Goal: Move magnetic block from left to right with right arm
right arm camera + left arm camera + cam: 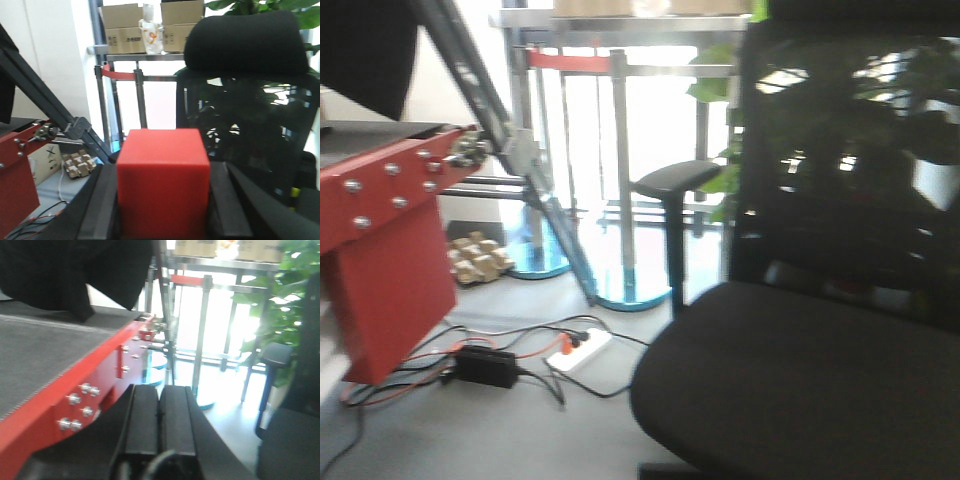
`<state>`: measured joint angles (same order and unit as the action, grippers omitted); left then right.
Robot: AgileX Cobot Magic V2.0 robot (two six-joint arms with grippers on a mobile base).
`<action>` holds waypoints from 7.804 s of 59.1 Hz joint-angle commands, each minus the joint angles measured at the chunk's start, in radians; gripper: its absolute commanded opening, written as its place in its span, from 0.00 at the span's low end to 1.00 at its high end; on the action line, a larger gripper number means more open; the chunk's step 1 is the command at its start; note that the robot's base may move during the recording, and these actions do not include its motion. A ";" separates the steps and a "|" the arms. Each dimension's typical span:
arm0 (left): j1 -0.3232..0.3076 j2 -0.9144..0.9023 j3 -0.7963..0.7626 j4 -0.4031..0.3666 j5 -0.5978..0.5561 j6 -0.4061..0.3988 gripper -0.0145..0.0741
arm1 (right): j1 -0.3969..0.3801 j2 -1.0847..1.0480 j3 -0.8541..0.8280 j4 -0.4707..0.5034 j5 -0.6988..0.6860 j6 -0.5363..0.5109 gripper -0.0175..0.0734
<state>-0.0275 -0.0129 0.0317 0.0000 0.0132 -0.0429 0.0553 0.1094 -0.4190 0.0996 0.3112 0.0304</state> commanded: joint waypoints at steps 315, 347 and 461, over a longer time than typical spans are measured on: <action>-0.005 -0.011 0.009 0.000 -0.088 -0.004 0.03 | 0.682 1.765 -1.146 -0.230 0.776 0.760 0.33; -0.005 -0.011 0.009 0.000 -0.088 -0.004 0.03 | 0.680 1.815 -1.144 -0.145 0.799 0.760 0.34; -0.005 -0.011 0.009 0.000 -0.088 -0.004 0.03 | 0.074 0.787 -0.317 0.048 -0.112 -0.233 0.26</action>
<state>-0.0275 -0.0129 0.0317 0.0000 0.0132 -0.0429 0.1480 0.9769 -0.7654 0.1241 0.3869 -0.1662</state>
